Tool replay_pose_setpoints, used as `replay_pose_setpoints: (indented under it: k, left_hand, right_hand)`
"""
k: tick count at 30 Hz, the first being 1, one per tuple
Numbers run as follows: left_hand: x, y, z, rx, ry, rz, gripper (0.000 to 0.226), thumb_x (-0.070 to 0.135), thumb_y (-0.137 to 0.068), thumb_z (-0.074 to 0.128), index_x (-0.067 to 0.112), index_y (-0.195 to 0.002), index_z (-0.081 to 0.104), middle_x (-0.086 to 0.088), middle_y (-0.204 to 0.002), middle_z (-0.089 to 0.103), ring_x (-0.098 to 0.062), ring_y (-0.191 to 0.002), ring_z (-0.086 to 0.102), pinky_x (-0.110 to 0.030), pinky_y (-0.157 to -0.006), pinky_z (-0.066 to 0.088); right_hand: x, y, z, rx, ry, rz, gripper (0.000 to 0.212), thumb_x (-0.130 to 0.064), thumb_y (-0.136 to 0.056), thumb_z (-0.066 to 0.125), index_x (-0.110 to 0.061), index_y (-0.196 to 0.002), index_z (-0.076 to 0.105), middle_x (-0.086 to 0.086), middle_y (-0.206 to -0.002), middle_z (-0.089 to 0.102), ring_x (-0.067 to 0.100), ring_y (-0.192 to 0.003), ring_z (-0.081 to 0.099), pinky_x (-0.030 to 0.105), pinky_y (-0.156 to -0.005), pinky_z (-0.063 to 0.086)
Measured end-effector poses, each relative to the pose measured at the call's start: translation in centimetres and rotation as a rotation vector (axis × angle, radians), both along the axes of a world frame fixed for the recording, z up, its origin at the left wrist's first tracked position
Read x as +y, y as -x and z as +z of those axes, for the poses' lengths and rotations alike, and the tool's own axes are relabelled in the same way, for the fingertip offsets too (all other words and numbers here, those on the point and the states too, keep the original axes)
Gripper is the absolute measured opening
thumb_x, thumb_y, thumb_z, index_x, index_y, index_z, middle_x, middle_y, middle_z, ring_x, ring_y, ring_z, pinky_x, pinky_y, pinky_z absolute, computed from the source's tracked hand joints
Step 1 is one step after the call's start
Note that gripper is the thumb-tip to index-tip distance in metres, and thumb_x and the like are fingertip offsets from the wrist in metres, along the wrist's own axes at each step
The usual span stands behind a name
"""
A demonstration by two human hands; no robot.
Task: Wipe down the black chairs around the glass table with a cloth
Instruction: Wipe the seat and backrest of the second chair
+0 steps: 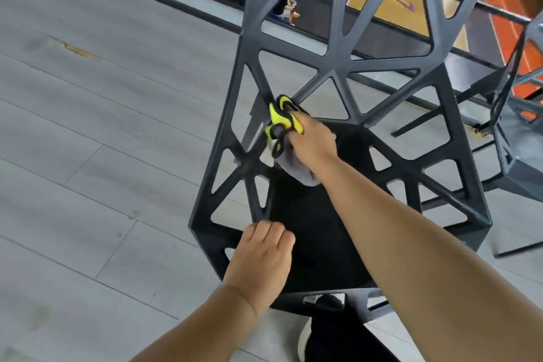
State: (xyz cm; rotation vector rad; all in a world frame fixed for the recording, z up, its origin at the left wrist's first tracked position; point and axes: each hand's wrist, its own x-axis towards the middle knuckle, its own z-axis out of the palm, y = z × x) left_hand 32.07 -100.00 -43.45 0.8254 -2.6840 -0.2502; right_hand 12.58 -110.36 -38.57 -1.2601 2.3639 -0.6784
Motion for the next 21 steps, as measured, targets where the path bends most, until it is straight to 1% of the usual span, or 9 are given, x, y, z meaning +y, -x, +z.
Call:
replay_pose_setpoints:
  k: [2, 3, 6, 10, 13, 15, 17, 19, 21]
  left_hand:
    - [-0.2, -0.1, 0.2, 0.001, -0.009, -0.006, 0.016, 0.017, -0.066, 0.074, 0.021, -0.074, 0.061, 0.004, -0.072, 0.056, -0.018, -0.072, 0.054, -0.030, -0.067, 0.049]
    - [-0.3, -0.2, 0.1, 0.010, -0.001, -0.009, 0.015, 0.016, -0.066, 0.074, 0.022, -0.073, 0.062, 0.005, -0.072, 0.056, -0.018, -0.072, 0.054, -0.029, -0.067, 0.049]
    - [-0.5, -0.8, 0.1, 0.155, -0.017, -0.012, 0.013, 0.013, -0.075, 0.059, 0.023, -0.080, 0.065, 0.006, -0.076, 0.059, -0.015, -0.080, 0.053, -0.025, -0.076, 0.042]
    - [-3.2, -3.1, 2.2, 0.421, 0.048, 0.215, 0.025, 0.012, -0.080, 0.053, 0.018, -0.102, 0.060, -0.003, -0.096, 0.063, -0.021, -0.096, 0.050, -0.031, -0.083, 0.037]
    - [-7.3, -4.3, 3.5, 0.433, -0.017, 0.526, 0.040, 0.023, -0.086, 0.050, 0.007, -0.123, 0.047, -0.014, -0.120, 0.053, -0.031, -0.112, 0.044, -0.039, -0.096, 0.031]
    - [-9.1, -4.2, 4.0, 0.466, -0.396, 0.690, 0.052, 0.039, -0.095, 0.035, 0.005, -0.135, 0.037, -0.014, -0.131, 0.045, -0.028, -0.124, 0.035, -0.040, -0.104, 0.028]
    - [-9.8, -3.8, 3.5, 0.558, -0.807, 0.753, 0.050, 0.043, -0.098, 0.025, 0.014, -0.136, 0.037, -0.007, -0.127, 0.046, -0.023, -0.126, 0.034, -0.037, -0.102, 0.030]
    - [-10.0, -3.7, 3.5, 0.581, -0.942, 0.732, 0.042, 0.039, -0.100, 0.021, 0.020, -0.127, 0.047, -0.002, -0.118, 0.049, -0.021, -0.122, 0.039, -0.032, -0.097, 0.031]
    - [-10.0, -3.8, 4.1, 0.592, -1.051, 0.699, 0.044, 0.042, -0.100, 0.019, 0.024, -0.124, 0.052, -0.001, -0.119, 0.051, -0.022, -0.118, 0.044, -0.031, -0.094, 0.033]
  right_hand:
    - [-1.4, -1.7, -1.1, 0.031, -0.302, 0.224, 0.069, -0.050, -0.093, 0.045, -0.030, -0.151, 0.014, 0.006, -0.159, 0.012, 0.033, -0.145, 0.009, 0.047, -0.115, 0.016]
    - [-1.7, -2.3, -1.7, 0.088, -0.411, 0.272, 0.078, -0.060, -0.091, 0.040, -0.029, -0.152, 0.001, 0.005, -0.160, -0.004, 0.033, -0.146, -0.007, 0.050, -0.117, 0.006]
    - [-2.1, -2.0, -2.7, 0.163, -0.455, 0.283, 0.081, -0.061, -0.093, 0.036, -0.029, -0.151, -0.010, 0.003, -0.159, -0.015, 0.030, -0.145, -0.016, 0.050, -0.116, -0.001]
    - [-2.4, -1.3, -3.3, 0.153, -0.414, 0.269, 0.069, -0.044, -0.099, 0.038, -0.028, -0.152, -0.004, 0.002, -0.160, -0.009, 0.027, -0.146, -0.011, 0.048, -0.118, 0.002]
    - [-2.3, -2.1, -4.1, 0.141, -0.292, 0.183, 0.059, -0.032, -0.101, 0.039, -0.023, -0.152, 0.011, 0.003, -0.160, 0.005, 0.027, -0.147, -0.001, 0.047, -0.118, 0.009]
    - [-2.0, -3.1, -4.2, 0.149, -0.192, 0.101, 0.052, -0.025, -0.100, 0.041, -0.020, -0.150, 0.025, 0.007, -0.156, 0.023, 0.028, -0.145, 0.014, 0.043, -0.116, 0.020]
    - [-1.0, -4.6, -3.6, 0.084, -0.088, 0.043, 0.044, -0.019, -0.099, 0.044, -0.016, -0.143, 0.040, 0.010, -0.145, 0.042, 0.028, -0.136, 0.034, 0.039, -0.108, 0.034]
    - [0.8, -6.5, -2.7, 0.025, -0.023, 0.025, 0.036, -0.016, -0.097, 0.046, -0.014, -0.133, 0.051, 0.011, -0.128, 0.056, 0.029, -0.118, 0.052, 0.034, -0.091, 0.044]
    - [3.2, -8.7, -2.2, 0.068, -0.023, 0.060, 0.027, -0.015, -0.096, 0.047, -0.011, -0.120, 0.057, 0.009, -0.113, 0.061, 0.029, -0.101, 0.059, 0.029, -0.071, 0.040]
